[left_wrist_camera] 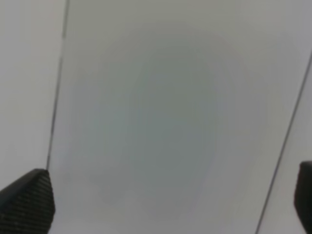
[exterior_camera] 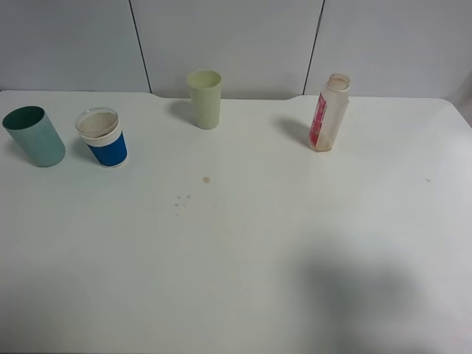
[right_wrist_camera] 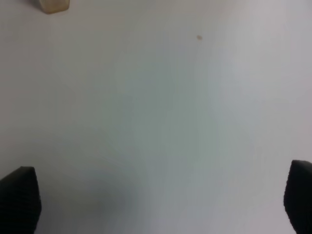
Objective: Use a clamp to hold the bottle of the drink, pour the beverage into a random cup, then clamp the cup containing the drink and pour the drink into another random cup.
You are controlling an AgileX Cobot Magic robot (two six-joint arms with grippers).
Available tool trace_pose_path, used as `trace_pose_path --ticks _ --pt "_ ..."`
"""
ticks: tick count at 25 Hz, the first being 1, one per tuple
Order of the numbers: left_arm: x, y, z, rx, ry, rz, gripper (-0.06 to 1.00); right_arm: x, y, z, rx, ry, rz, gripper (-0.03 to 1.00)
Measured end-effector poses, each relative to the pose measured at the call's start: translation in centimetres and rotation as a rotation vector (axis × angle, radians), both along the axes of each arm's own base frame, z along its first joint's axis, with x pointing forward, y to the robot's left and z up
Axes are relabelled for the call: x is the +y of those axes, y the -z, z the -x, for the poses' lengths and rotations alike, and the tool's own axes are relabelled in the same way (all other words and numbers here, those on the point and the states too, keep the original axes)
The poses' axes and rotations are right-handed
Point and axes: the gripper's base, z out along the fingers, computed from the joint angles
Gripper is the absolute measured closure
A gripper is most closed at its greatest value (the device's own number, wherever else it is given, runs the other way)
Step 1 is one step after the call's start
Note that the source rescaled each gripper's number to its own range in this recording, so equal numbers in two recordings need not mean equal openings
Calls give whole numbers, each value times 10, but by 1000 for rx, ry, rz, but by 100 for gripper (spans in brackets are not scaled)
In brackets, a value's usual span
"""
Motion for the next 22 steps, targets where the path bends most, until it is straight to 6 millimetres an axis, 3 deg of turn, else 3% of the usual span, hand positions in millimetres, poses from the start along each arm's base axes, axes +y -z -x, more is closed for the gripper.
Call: trace_pose_path --ticks 16,22 --pt "-3 -5 43 66 -136 16 -6 0 0 0 0 0 0 -3" --pt "-7 -21 62 133 -171 -5 -6 0 0 0 0 0 0 -3"
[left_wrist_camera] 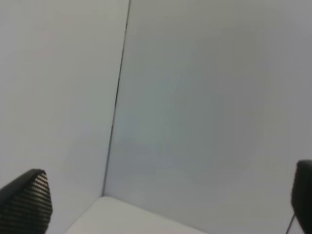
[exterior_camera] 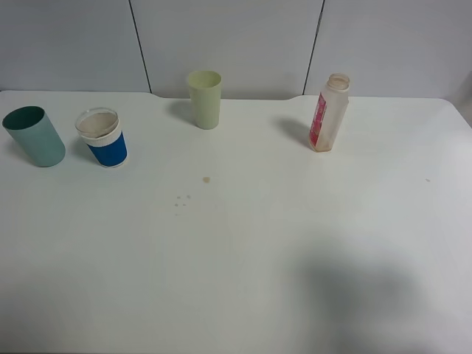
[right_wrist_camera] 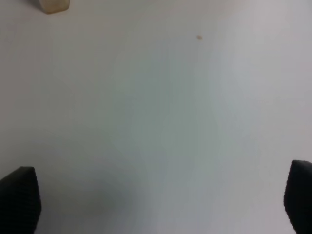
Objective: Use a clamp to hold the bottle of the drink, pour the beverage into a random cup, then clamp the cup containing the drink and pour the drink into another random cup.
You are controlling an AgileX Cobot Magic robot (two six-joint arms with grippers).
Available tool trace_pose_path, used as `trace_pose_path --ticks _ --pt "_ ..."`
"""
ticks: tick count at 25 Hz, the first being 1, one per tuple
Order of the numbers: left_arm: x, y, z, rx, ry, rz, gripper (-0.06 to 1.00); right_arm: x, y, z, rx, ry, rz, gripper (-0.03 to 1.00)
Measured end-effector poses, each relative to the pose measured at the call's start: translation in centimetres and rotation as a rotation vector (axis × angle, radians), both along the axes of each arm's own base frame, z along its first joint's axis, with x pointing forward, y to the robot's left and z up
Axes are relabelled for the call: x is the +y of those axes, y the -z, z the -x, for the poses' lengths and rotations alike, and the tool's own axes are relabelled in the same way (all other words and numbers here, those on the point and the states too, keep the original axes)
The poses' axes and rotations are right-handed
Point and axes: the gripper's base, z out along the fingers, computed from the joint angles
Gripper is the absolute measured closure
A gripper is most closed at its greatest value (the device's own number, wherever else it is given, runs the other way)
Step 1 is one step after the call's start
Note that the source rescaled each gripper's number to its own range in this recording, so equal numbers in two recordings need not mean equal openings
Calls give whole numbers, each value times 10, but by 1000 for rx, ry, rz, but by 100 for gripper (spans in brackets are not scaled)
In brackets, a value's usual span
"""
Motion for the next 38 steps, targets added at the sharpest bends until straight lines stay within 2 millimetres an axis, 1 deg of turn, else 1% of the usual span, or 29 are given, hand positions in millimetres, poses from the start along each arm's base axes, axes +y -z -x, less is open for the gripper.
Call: trace_pose_path --ticks 3,9,10,18,20,25,31,38 --pt "-3 -11 12 29 -9 1 -6 0 0 0 0 0 0 -3" --pt "-12 -19 34 112 -2 -11 -6 0 0 0 0 0 0 -3" --pt "-14 -18 38 125 -1 -12 -3 0 0 0 0 0 0 -3" --pt "-25 -14 70 222 0 -1 26 0 0 0 0 0 0 -3" --pt "-27 -10 76 260 -6 4 30 0 0 0 0 0 0 -3" --pt "-30 2 86 345 -8 28 31 0 0 0 0 0 0 -3" --pt "-30 4 89 393 -16 37 31 0 0 0 0 0 0 -3" --pt "-31 16 93 517 -16 78 31 0 0 0 0 0 0 -3"
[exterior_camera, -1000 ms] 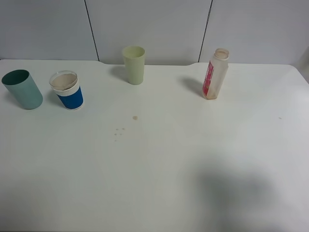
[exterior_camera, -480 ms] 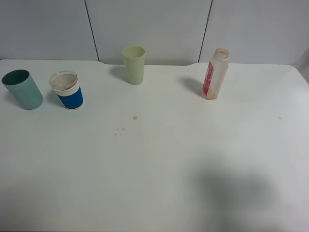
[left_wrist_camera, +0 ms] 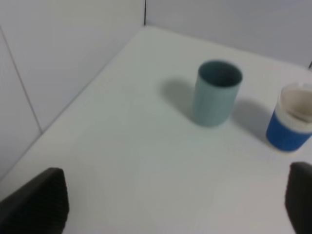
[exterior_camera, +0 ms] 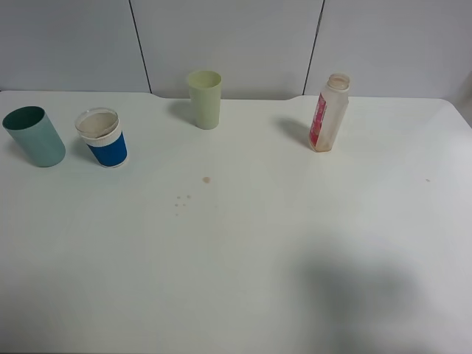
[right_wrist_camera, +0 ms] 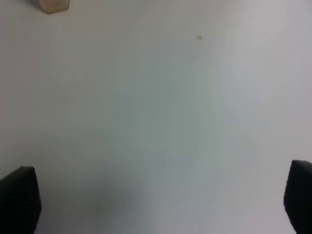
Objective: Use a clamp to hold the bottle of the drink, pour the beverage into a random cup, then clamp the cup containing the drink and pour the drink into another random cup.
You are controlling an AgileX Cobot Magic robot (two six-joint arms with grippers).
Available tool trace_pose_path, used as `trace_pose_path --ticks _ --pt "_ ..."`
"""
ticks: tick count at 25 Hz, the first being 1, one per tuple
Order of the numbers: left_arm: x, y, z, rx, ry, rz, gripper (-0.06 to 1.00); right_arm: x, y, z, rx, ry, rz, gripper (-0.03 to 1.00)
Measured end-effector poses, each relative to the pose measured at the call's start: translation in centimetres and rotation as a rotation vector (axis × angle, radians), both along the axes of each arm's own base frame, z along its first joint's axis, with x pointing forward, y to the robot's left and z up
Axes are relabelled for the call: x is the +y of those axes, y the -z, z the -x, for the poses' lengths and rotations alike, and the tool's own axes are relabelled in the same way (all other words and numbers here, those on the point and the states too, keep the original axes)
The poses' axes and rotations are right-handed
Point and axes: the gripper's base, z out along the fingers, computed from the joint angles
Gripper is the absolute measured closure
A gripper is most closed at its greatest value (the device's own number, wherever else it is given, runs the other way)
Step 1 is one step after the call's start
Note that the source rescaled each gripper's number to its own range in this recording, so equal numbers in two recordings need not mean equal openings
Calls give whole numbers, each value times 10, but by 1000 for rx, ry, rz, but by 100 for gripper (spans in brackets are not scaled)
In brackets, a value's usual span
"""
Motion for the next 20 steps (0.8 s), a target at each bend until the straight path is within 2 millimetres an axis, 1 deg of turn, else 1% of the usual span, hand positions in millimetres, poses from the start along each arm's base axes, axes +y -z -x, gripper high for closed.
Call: trace_pose_path --ticks 5,10,20 --pt "1 6 1 61 -15 6 31 0 0 0 0 0 0 -3" --pt "4 24 -8 107 -14 33 31 0 0 0 0 0 0 -3" --pt "4 25 -9 100 -7 36 32 0 0 0 0 0 0 -3"
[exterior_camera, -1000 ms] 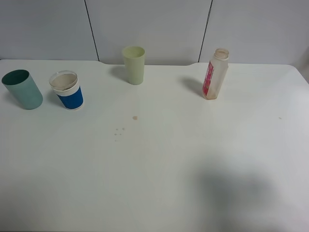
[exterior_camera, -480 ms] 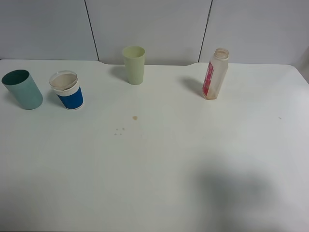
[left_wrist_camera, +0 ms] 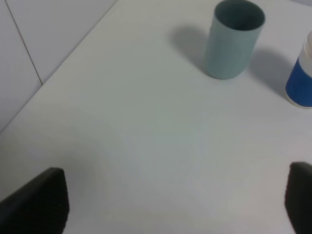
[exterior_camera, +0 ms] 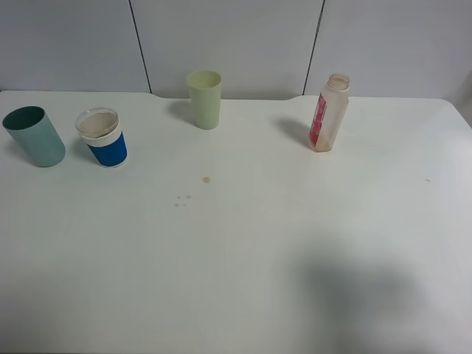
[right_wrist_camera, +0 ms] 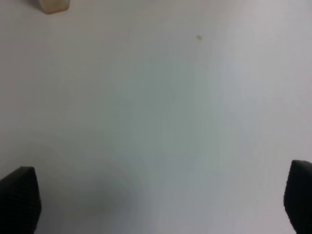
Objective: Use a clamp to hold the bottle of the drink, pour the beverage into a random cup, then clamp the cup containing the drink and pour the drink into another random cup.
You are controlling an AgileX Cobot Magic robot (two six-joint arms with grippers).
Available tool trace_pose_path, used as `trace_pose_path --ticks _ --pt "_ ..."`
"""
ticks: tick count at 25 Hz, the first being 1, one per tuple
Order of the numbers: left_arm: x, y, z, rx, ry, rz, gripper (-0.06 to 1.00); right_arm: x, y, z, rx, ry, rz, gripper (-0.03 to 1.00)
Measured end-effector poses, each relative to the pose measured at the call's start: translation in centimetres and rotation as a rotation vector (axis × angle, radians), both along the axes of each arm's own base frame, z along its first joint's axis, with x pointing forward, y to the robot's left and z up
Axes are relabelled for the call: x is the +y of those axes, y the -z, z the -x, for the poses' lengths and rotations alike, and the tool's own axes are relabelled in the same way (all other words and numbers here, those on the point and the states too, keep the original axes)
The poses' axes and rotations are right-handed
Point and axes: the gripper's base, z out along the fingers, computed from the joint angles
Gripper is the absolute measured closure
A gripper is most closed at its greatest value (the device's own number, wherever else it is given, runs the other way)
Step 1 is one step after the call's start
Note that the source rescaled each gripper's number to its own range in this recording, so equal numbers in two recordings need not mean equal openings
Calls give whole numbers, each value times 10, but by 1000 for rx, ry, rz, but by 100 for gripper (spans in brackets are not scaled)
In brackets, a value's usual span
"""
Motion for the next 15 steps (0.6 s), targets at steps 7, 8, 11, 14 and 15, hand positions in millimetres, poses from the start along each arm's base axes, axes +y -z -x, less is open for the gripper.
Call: trace_pose_path --ticks 7,8,11,14,15 --pt "-6 0 -2 3 94 -25 32 0 0 0 0 0 0 -3" --pt "-7 0 -3 3 104 -26 32 0 0 0 0 0 0 -3" --pt "-7 0 -3 3 109 -29 32 0 0 0 0 0 0 -3" --pt "-7 0 -3 3 109 -29 32 0 0 0 0 0 0 -3" --pt "-7 0 -3 3 109 -29 32 0 0 0 0 0 0 -3"
